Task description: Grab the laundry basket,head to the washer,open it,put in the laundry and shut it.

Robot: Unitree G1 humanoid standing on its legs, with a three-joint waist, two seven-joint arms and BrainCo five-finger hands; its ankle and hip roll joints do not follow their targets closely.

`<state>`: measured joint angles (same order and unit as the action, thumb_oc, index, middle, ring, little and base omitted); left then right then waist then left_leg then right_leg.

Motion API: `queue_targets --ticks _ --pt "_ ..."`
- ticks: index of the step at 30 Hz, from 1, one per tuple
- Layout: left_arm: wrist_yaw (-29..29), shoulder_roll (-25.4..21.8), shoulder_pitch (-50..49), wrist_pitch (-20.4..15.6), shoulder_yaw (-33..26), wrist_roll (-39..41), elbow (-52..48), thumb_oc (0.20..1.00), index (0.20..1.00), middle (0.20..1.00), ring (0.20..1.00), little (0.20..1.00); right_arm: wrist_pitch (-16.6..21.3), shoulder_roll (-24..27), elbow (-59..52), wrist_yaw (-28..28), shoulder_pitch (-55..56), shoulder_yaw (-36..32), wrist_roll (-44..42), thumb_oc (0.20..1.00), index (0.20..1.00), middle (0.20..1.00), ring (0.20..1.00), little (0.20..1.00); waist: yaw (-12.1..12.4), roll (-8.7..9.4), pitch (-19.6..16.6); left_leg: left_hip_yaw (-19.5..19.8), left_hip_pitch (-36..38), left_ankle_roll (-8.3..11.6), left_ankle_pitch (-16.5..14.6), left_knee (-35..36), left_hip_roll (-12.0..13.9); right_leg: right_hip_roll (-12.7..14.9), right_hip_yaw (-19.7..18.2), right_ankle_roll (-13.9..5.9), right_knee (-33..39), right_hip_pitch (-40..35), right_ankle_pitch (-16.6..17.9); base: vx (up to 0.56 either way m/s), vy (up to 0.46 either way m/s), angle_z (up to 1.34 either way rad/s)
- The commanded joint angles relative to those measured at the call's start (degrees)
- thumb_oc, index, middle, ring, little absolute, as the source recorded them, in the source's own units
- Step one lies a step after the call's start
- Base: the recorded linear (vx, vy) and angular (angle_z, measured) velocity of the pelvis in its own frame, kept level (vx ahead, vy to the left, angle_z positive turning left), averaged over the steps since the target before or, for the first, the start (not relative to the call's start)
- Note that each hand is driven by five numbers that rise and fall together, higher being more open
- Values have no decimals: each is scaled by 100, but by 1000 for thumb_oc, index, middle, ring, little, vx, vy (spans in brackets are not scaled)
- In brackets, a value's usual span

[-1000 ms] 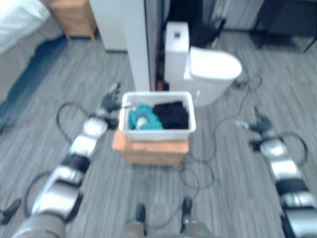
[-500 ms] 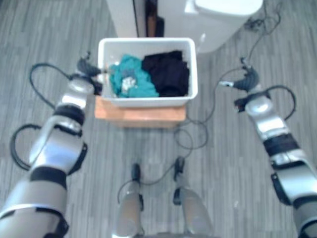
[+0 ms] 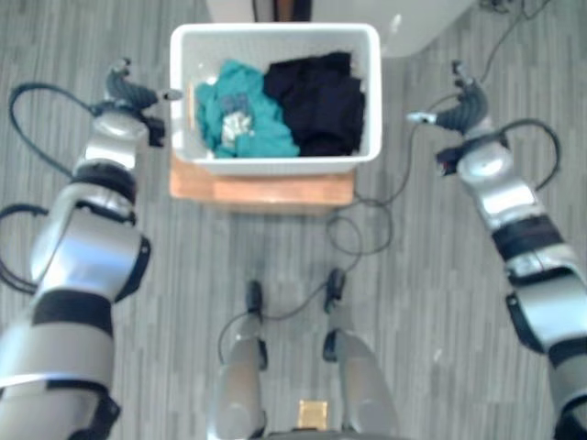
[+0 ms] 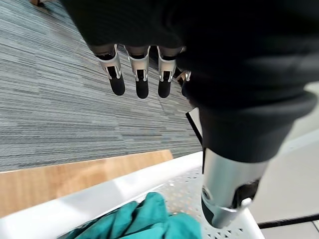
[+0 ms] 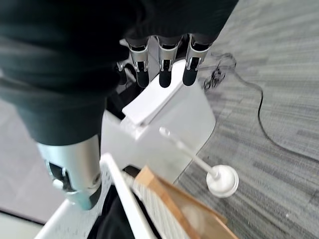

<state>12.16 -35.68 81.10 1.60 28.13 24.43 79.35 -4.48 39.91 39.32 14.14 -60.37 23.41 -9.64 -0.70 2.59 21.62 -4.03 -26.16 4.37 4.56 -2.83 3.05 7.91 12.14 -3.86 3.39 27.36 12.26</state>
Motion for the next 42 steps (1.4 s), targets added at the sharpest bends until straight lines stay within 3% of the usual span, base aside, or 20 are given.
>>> queue_targets --ticks 1,13,33,42 --pt "-26 -463 692 -181 144 262 410 1000 1000 1000 1000 1000 300 20 125 57 -319 79 -219 1000 1000 1000 1000 1000 -21 2 -105 -64 -521 -132 -474 -713 -41 396 78 -497 -536 -366 -591 9 -3 5" --pt "-475 -260 998 -176 244 1184 231 1000 1000 1000 1000 1000 181 37 356 42 -314 231 -197 1000 1000 1000 1000 1000 49 -117 -82 24 -957 -159 -538 -919 -134 465 171 -508 -556 -110 -565 5 -11 4" --pt "-716 -86 824 -191 594 1826 -362 1000 1000 1000 1000 1000 86 343 422 -160 154 219 -134 1000 1000 1000 1000 1000 121 -277 -103 85 -993 -178 -546 -948 -185 518 233 -526 -594 -38 -554 0 -2 0" --pt "-759 24 1294 -76 1010 1152 -130 1000 1000 1000 1000 1000 148 343 466 -198 153 265 -166 1000 1000 1000 1000 1000 68 -275 -100 62 -988 -185 -524 -935 -203 521 205 -545 -607 -13 -521 0 0 0"
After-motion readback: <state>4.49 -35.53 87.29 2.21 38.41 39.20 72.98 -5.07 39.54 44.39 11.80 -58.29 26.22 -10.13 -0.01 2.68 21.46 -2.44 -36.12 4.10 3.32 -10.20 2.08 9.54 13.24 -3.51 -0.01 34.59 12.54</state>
